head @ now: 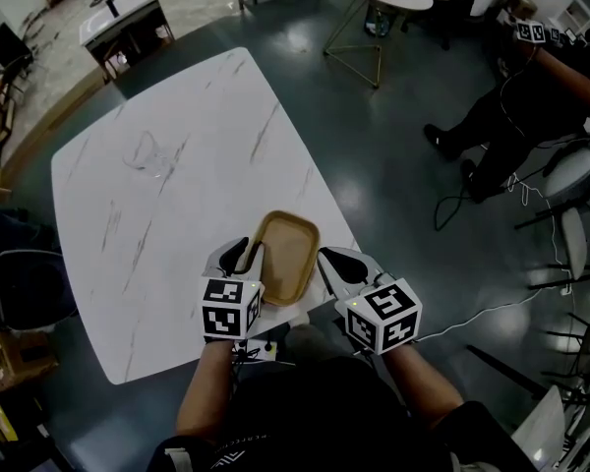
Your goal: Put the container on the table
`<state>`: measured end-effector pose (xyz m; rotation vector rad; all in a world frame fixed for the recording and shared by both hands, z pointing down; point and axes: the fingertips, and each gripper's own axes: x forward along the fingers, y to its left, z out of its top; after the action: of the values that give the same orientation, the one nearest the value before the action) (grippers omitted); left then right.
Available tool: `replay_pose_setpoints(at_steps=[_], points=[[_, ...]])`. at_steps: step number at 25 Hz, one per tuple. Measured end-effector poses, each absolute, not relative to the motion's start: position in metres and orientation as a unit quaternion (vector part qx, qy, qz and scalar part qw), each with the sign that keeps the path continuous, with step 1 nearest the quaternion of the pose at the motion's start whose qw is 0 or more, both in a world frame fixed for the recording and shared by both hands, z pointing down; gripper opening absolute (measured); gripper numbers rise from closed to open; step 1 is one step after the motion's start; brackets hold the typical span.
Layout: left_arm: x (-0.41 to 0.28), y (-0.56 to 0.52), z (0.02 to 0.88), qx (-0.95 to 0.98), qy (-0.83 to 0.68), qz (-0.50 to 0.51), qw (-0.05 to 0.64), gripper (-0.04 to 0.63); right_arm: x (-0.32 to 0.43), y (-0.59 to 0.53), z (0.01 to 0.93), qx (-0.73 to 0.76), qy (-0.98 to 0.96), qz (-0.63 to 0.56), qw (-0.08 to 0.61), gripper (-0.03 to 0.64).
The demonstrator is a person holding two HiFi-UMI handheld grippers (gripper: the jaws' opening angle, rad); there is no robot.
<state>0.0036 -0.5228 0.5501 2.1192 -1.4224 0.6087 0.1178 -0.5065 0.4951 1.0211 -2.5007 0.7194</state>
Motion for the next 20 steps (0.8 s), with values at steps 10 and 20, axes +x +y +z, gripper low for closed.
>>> replay_pose_setpoints(at_steps=[10, 20], points=[[-0.005, -0.509, 0.536, 0.786, -0.526, 0.207, 0.250, 0.086, 0.111, -0.495, 0.489, 0.361, -0.883, 0.245, 0.173, 0.000], [-0.009, -0.480, 0.512, 0.800, -0.520, 0.200, 0.225, 0.069, 0.106, -0.464, 0.475, 0.371, -0.883, 0.234, 0.167, 0.000]])
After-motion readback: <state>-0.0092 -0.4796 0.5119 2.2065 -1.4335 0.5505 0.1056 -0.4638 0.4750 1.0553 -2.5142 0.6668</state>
